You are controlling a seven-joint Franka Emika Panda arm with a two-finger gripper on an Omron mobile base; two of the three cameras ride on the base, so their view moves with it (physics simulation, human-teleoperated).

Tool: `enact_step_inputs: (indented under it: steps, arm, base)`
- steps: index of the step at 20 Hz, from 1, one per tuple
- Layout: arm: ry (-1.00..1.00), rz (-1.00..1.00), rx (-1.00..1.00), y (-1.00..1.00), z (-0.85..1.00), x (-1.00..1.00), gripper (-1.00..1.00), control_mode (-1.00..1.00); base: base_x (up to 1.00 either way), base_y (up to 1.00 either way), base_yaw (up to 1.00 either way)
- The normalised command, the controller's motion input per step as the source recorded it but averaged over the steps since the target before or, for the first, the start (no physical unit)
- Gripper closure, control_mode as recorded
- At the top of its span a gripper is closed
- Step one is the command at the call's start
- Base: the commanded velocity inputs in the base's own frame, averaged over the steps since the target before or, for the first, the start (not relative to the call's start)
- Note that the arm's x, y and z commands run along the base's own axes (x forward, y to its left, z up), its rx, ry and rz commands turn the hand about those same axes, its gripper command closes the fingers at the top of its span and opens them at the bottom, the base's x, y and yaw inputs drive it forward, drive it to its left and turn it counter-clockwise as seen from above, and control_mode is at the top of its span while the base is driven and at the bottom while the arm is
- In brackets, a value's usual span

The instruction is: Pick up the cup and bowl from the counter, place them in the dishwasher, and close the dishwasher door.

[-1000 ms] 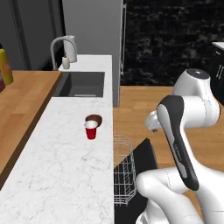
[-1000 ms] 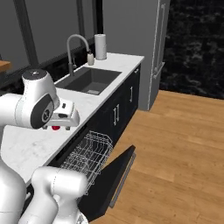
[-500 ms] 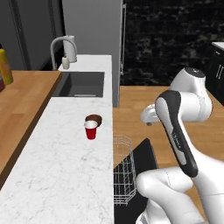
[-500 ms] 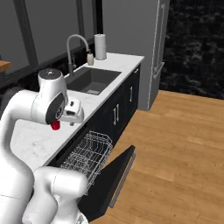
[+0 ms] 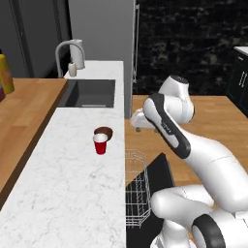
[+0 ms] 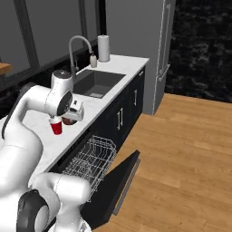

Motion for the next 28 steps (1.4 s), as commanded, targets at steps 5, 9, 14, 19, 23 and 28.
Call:
enact_step_inputs:
  steps: [5, 9, 14, 19, 23, 28]
  arm:
    - [0.03, 0.0, 0.07, 0.28, -0.35, 0.74, -1.0, -1.0]
    - [0.0, 0.0, 0.11, 0.11, -0.39, 0.58, -1.0, -1.0]
    - [0.03, 0.0, 0.01, 0.08, -0.31, 0.59, -1.0, -1.0]
    - [0.0, 0.0, 0.0, 0.0, -0.33, 0.53, -1.0, -1.0]
    - [0.0, 0.0, 0.0, 0.0, -0.24, 0.44, -1.0, -1.0]
    - [0.0, -0.01, -0.01, 0.18, -0.28, 0.59, -1.0, -1.0]
  base:
    - [0.0, 0.0, 0.0]
    - [0.0, 0.0, 0.0]
    - [0.0, 0.0, 0.0]
    - [0.0, 0.0, 0.0]
    - [0.0, 0.0, 0.0]
    - [0.0, 0.0, 0.0]
